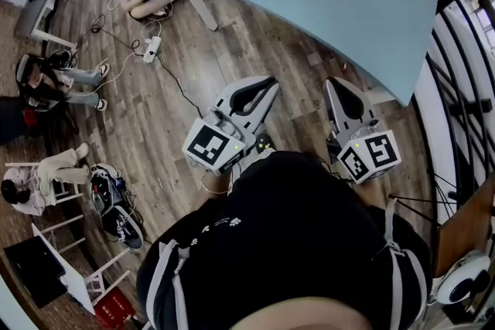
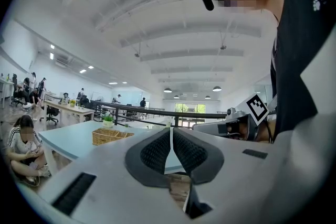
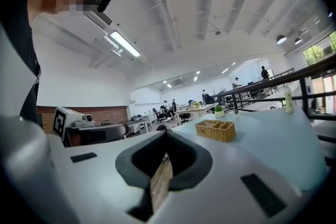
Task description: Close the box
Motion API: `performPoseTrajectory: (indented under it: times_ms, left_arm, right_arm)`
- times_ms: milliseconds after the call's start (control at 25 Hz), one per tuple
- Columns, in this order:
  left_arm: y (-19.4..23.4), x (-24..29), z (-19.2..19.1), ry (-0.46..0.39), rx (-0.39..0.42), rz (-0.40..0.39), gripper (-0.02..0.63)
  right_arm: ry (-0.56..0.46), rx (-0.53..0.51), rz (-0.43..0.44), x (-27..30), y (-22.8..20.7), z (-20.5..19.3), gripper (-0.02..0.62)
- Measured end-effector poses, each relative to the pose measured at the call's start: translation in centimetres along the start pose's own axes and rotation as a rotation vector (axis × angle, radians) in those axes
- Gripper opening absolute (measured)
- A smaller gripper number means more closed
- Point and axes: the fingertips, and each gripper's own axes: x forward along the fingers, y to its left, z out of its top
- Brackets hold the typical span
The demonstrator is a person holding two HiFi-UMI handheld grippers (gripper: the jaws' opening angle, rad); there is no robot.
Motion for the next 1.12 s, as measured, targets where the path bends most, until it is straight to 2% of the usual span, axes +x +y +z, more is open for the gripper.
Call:
performPoseTrajectory:
  times_ms: [600, 920, 1120]
  left_arm:
    - [8.6, -5.5, -0.3, -0.009, -0.012, 0.072, 0.025]
    - [9.8, -4.8, -1.1, -0.007, -0.035, 0.067, 0.025]
    - [12.7, -4.6, -0.9, -0.003, -0.036, 0.127, 0.025]
  right_arm:
    - [0.025, 0.021, 0.044, 8.1, 4.6, -0.7, 0.002]
    - [0.053, 0.038, 0.028, 9.4, 3.2, -1.2, 0.002]
    - [0.048, 0.046, 0.060, 12.7, 2.0, -0.6, 0.006]
